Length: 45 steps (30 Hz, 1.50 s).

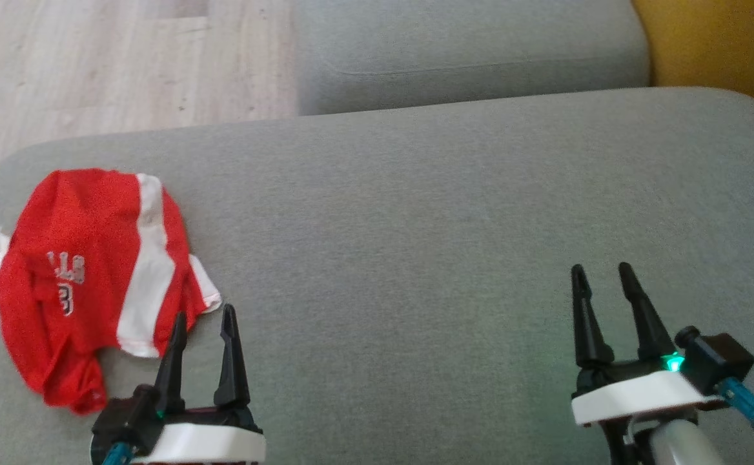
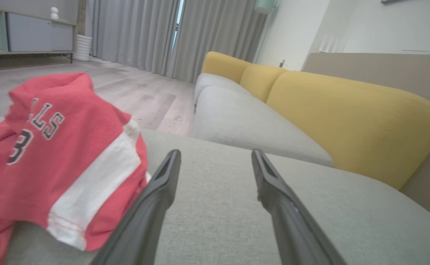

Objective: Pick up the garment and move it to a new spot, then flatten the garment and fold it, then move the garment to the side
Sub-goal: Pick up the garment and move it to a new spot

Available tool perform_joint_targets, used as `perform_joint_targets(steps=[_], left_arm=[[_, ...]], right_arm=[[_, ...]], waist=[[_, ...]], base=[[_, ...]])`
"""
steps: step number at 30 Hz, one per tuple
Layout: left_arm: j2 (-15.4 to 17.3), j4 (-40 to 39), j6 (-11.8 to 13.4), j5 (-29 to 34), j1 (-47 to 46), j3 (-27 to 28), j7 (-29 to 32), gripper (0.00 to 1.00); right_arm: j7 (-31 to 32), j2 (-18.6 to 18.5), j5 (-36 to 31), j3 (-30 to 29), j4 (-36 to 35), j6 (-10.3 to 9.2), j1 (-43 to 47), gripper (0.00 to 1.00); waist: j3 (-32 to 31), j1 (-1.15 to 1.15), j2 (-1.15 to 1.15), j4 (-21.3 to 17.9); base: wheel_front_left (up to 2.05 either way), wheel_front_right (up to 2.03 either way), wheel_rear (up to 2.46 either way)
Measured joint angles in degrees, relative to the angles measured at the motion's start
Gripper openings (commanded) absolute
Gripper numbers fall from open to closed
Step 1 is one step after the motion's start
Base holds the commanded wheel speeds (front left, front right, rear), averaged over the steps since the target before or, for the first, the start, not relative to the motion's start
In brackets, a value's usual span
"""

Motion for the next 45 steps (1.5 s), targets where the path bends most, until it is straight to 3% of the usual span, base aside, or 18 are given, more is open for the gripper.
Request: perform_joint_targets(steps=[28, 36, 45], left_arm=[[0.0, -0.5, 0.9, 2.4, 3.9, 4.5, 0.0, 1.0], [0.0, -0.8, 0.7, 2.7, 5.1, 5.3, 0.0, 1.0], [0.0, -1.6, 0.7, 3.5, 4.5, 7.1, 0.0, 1.0]], right_arm=[[0.0, 0.0, 3.6, 8.8, 1.2, 0.0, 2.7, 1.0], [0.0, 0.0, 3.9, 9.2, 1.2, 0.0, 2.7, 1.0], [0.0, 0.0, 3.4, 8.7, 1.0, 0.0, 2.6, 1.0]], waist=[[-4.3, 0.0, 0.0, 19.7], [-4.6, 0.0, 0.0, 21.3], [-2.4, -0.01, 0.0, 19.5]], base=[[0.0, 0.0, 0.0], [0.0, 0.0, 0.0], [0.0, 0.0, 0.0]])
